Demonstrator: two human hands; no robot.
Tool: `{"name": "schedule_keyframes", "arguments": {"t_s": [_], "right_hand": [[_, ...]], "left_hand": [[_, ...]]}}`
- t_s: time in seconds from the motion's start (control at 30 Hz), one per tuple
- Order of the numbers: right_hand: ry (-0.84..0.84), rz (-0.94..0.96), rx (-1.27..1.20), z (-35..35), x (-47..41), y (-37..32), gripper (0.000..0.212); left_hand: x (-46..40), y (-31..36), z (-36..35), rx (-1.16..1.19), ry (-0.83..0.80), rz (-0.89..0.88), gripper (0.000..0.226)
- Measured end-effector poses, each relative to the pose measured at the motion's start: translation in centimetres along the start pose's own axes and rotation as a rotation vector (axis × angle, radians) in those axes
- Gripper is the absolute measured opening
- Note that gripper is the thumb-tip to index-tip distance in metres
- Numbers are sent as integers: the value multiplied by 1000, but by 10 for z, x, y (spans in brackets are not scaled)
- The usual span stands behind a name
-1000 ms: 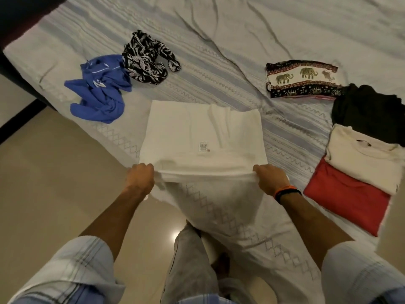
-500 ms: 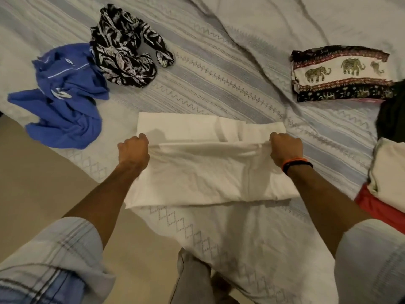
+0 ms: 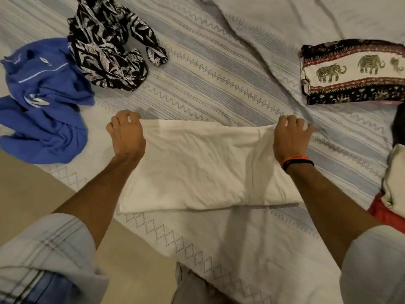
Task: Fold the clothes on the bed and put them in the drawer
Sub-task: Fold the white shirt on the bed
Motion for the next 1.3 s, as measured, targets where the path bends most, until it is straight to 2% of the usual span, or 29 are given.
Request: {"name": "schedule_keyframes", "arguments": {"t_s": [0.1, 0.13, 0.2, 0.3, 0.47, 0.57, 0.67, 0.73, 0.8, 0.87, 0.97, 1.0, 1.03, 1.1, 1.17, 1.23, 1.3], "right_hand": [[-16, 171, -113, -12, 41, -24, 52], [-72, 247, -200, -18, 59, -34, 54], [-264, 342, -269, -32, 92, -51, 65], [-365, 335, -206, -59, 109, -52, 90], [-345, 272, -101, -88, 98, 0, 95], [-387, 256, -114, -82, 100, 7, 97], [-371, 245, -242, -59, 123, -3, 83], [-364, 281, -312, -49, 147, -13, 68], [-397, 342, -361, -44, 174, -22, 63], [-407, 427, -378, -42, 194, -29, 66], [-481, 483, -387, -39, 210, -38, 74], [-515, 480, -389, -40, 214, -41, 75], [-538, 467, -393, -40, 216, -43, 76], [-578, 446, -405, -39, 219, -46, 79], [-602, 425, -460, -36, 219, -45, 80], [-633, 414, -493, -31, 215, -44, 81], [-666, 407, -509, -30, 214, -42, 85]], "left_hand": [[31, 28, -15, 128, 75, -146, 26], [47, 42, -23, 195, 68, -185, 27], [77, 72, -39, 249, -57, -244, 44], [103, 78, -65, 231, -350, -191, 80], [108, 37, -76, 148, -458, -263, 90], [112, 52, -68, 153, -433, -210, 90], [135, 80, -56, 318, -357, -26, 83], [155, 95, -47, 415, -222, 69, 75], [173, 110, -34, 510, -64, 282, 72], [181, 116, -24, 626, 47, 659, 79], [182, 108, -20, 774, -17, 1345, 93], [182, 103, -21, 935, 21, 1536, 89], [179, 97, -25, 1163, 131, 1628, 75], [177, 84, -29, 1555, 310, 1619, 41], [175, 77, -25, 1767, 289, 1503, 28], [167, 72, -19, 1802, 259, 1406, 28], [160, 73, -7, 1765, 329, 1331, 38]]}}
Point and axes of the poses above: each hand's wrist, its own x-axis away from the middle knuckle, its own z-axis out of the back of the hand, y = z × x, the point moved 1 cm from there along -x, towards the middle knuckle, and after that the axes turned 13 degrees about -z, right-handed, at the moved point
